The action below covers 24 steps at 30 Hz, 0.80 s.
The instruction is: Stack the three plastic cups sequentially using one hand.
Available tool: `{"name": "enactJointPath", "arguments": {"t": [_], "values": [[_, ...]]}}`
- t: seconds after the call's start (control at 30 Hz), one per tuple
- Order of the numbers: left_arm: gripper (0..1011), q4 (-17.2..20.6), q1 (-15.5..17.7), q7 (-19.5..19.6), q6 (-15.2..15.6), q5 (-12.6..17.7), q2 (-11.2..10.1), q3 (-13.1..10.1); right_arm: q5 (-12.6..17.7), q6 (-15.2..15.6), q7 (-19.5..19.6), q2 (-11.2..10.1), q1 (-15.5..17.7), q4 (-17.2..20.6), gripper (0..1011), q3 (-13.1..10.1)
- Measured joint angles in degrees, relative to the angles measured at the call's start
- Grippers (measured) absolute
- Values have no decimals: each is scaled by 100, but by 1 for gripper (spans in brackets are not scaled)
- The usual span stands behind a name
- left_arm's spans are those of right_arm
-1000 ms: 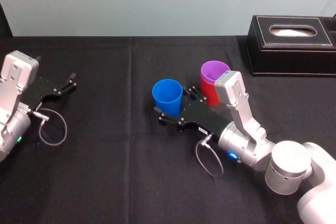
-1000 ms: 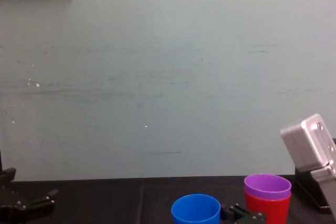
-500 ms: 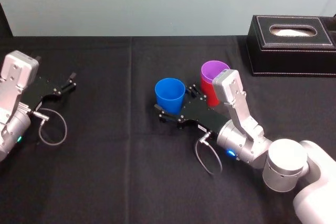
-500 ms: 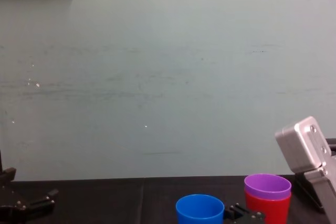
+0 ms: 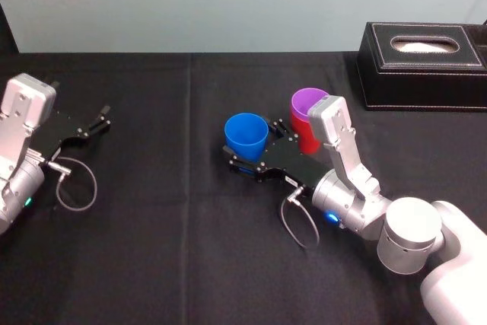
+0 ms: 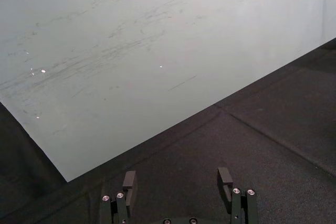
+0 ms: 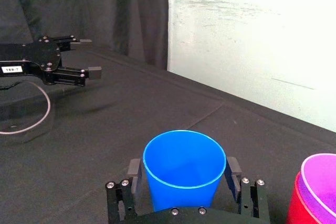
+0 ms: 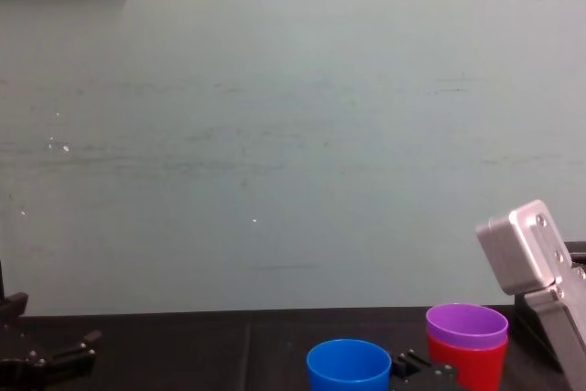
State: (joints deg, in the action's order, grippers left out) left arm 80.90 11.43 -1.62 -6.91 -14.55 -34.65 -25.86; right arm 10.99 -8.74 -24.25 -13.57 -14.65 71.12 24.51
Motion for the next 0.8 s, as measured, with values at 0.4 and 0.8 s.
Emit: {"name": "enactJointPath", "arguments": {"t": [0.4,0.8], "values": [[1005,0,0,0,0,0,0,0,46,18,-53,10,-12,-28,985,-5],[1005,0,0,0,0,0,0,0,37,18,-35,4,-6,-15,756,-1]]}}
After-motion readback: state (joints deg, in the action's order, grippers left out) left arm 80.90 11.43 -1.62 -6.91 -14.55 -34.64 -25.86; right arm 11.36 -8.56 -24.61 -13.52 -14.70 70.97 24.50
